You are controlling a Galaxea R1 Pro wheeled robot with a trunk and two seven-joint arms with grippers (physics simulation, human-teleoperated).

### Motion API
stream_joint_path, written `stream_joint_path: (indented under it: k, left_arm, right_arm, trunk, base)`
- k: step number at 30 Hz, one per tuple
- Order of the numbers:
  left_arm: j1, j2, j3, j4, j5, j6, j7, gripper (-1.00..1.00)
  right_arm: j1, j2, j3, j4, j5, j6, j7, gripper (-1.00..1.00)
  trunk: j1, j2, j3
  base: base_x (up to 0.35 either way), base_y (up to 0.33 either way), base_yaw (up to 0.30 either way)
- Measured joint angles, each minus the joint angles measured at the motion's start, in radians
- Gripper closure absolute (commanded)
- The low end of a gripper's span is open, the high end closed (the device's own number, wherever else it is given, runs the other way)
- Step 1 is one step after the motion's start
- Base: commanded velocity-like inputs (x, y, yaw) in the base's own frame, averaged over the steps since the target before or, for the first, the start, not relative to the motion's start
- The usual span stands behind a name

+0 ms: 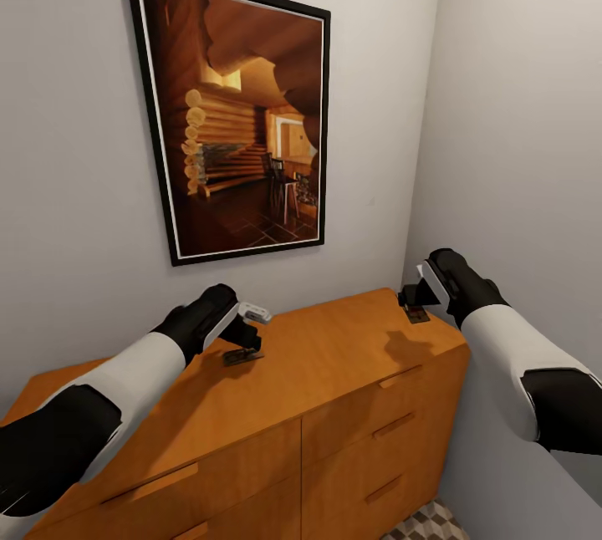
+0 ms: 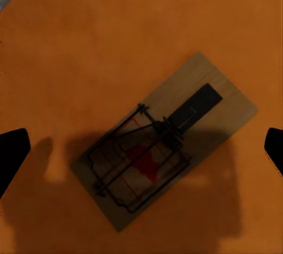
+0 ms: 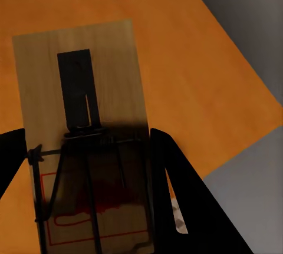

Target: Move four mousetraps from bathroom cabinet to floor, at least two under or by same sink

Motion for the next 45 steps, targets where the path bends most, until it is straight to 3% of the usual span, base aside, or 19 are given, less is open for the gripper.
stream_joint_path:
  k: [18, 28, 45]
  left_arm:
    - [0.0, -0.002, 0.0, 0.04, -0.001, -0.08, -0.005, -1.0]
    - [0.0, -0.004, -0.001, 0.07, -0.006, -0.105, -0.068, -1.0]
    - [0.0, -0.007, -0.001, 0.107, -0.008, -0.154, -0.088, -1.0]
  right_arm:
    - [0.0, -0.018, 0.001, 0.0, -0.004, 0.0, 0.001, 1.0]
    - [0.0, -0.019, 0.001, 0.0, -0.004, 0.0, 0.001, 1.0]
    - [0.0, -0.02, 0.001, 0.0, -0.004, 0.0, 0.001, 1.0]
  trunk:
    - [0.0, 0.0, 0.0]
    - [0.0, 0.0, 0.0]
    - [0.0, 0.0, 0.0]
  base:
    - [0.0, 0.0, 0.0]
    - [0.0, 0.0, 0.0]
    - [0.0, 0.0, 0.0]
